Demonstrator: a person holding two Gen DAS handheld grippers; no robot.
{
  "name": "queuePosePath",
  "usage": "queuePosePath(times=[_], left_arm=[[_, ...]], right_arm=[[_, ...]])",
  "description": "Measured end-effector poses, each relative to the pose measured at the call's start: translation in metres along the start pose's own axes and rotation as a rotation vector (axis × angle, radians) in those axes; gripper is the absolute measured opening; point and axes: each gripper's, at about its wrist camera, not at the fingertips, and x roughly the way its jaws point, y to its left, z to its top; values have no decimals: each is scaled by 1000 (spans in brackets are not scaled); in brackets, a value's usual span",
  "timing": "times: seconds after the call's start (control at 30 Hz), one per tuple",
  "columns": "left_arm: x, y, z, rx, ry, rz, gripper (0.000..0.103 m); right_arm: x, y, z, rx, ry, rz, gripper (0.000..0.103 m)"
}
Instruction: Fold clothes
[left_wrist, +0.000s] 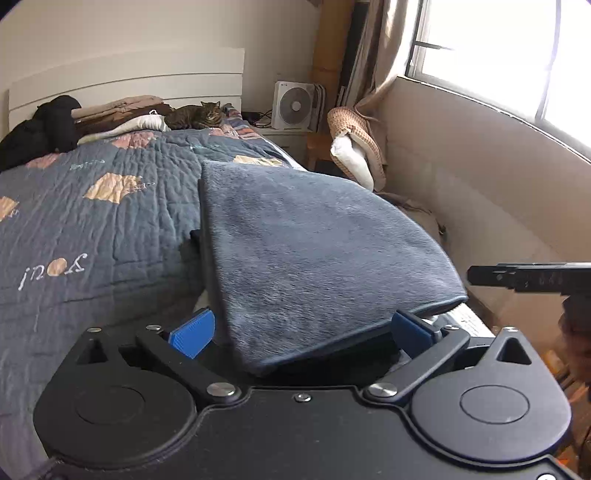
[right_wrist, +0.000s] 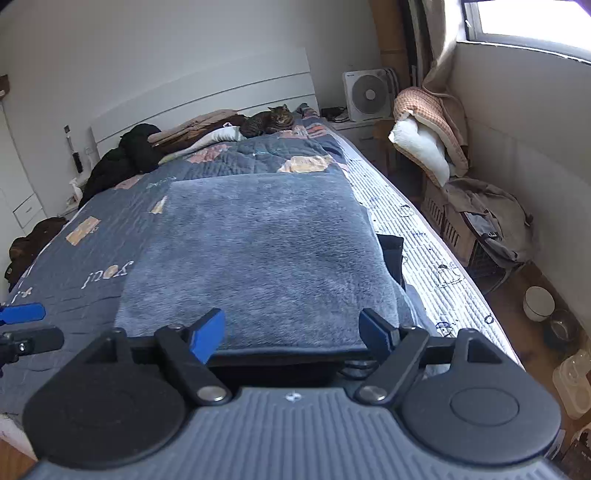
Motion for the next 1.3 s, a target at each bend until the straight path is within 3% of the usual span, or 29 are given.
queuePosePath(times=[0.1,0.37,0.53,0.8,0.93,1.3], left_arm=[[-7,-9,1,-21,2,5,103],[-17,-30,0,10,-24,101,103],[-13,-29,-1,-31,38,122,103],[-16,-31,5,-31,60,102,103],[-12,-39,5,-26,42,144,103],[14,-51,-4,-42,78,128,103]], right_arm=[[-11,4,-3,-14,-4,-6,83],[-31,8,-6,5,-32,19,90],[-37,11,-4,21,-15,58,91],[-36,18,3,-24,-1,55,91],[-30,16,6,-59,20,65,91],[-11,-8,21,-75,61,80,91]])
